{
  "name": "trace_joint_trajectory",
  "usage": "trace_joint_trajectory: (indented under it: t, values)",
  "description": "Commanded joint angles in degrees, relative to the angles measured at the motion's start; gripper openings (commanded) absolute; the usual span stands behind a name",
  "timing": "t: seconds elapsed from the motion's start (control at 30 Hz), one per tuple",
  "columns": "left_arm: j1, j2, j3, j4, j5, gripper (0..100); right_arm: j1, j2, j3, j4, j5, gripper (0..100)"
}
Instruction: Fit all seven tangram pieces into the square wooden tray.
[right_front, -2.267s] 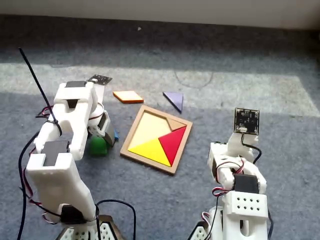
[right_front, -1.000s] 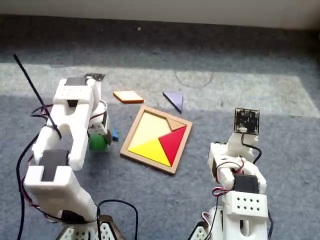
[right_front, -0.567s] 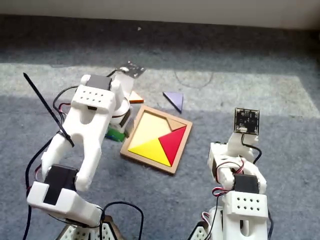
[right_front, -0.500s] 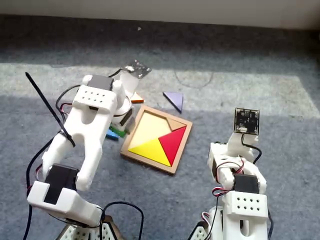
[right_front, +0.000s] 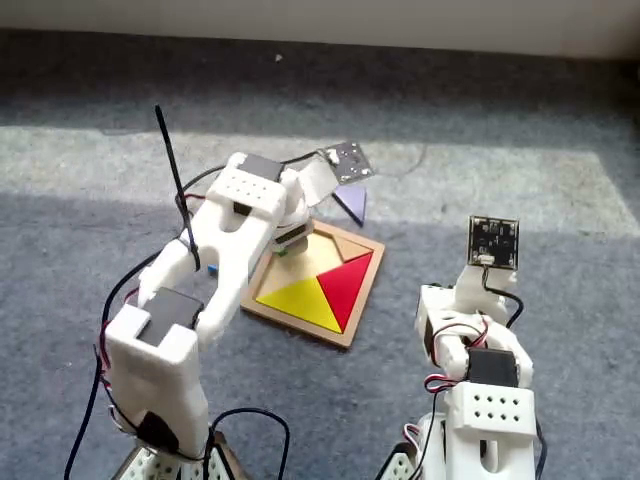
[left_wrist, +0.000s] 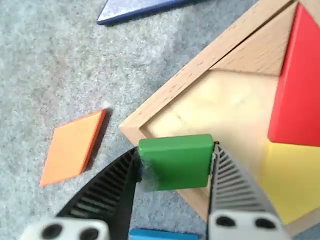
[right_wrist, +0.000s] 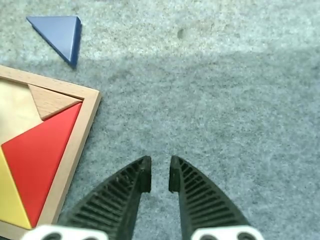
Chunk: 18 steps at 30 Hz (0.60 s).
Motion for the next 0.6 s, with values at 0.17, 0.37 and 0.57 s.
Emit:
trace_joint_trajectory:
  t: [0.17, 0.37, 0.57]
  values:
    - [6.46, 10.33, -20.26, 14.59, -2.99, 1, 0.66, -0.84, 1.98, -5.85, 3.16, 7.7]
    - [7.96, 10.95, -23.16, 17.05, -2.73, 7, 0.84, -0.84, 2.33, -6.81, 3.16, 7.7]
    - [7.60, 11.03, -22.90, 17.14, -2.64, 18, 0.84, -0.84, 2.33, -6.73, 3.16, 7.7]
